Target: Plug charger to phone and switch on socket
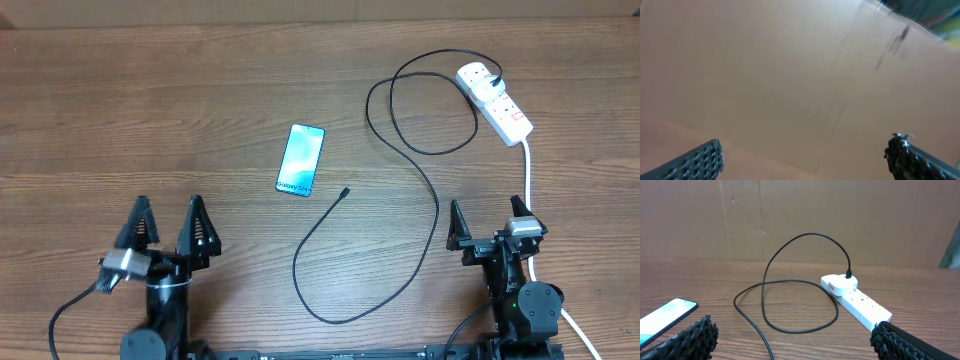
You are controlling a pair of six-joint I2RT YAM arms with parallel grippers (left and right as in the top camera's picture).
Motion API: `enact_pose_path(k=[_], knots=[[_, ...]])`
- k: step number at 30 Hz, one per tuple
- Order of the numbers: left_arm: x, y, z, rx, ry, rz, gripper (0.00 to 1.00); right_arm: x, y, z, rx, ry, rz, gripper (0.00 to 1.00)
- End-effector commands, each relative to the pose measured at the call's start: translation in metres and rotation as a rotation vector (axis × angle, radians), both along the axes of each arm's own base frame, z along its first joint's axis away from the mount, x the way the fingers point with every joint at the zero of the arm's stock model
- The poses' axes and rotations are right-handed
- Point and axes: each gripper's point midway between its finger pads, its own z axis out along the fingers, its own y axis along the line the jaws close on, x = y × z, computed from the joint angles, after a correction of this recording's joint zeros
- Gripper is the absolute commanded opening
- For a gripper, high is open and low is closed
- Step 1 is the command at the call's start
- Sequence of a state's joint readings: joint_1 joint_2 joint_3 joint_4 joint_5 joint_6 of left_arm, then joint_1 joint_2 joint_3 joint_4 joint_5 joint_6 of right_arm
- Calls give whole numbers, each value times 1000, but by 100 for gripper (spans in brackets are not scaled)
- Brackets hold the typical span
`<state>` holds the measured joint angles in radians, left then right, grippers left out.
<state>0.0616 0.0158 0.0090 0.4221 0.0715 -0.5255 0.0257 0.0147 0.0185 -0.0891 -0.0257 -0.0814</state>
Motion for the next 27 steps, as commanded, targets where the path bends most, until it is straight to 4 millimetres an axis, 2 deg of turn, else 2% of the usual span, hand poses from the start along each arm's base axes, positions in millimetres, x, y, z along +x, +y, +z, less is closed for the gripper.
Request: enact_pose_path(k=[1, 3, 5, 10, 13, 16, 19, 23, 27], knots=[[-11, 0, 24, 27, -79, 11, 100, 0, -1, -1, 6, -6, -5, 100], [-18, -1, 41, 45, -113, 14, 100, 0, -1, -1, 6, -6, -5, 100], [-30, -3, 69, 74, -157, 22, 100, 0, -1, -1, 6, -6, -5, 100], [-47, -10, 122, 127, -182, 15, 100, 0, -1, -1, 6, -6, -5, 100], [-51, -24, 151, 168, -144, -59, 100, 0, -1, -1, 6, -6, -5, 100], [-47, -41, 176, 284, -41, -123, 100, 0, -1, -1, 6, -6, -5, 100], [-29, -39, 182, 315, 198, -133, 100, 0, -1, -1, 6, -6, -5, 100], [-7, -40, 168, 329, 565, -199, 100, 0, -1, -1, 6, -6, -5, 100], [12, -57, 154, 307, 754, -358, 100, 0, -1, -1, 6, -6, -5, 100]])
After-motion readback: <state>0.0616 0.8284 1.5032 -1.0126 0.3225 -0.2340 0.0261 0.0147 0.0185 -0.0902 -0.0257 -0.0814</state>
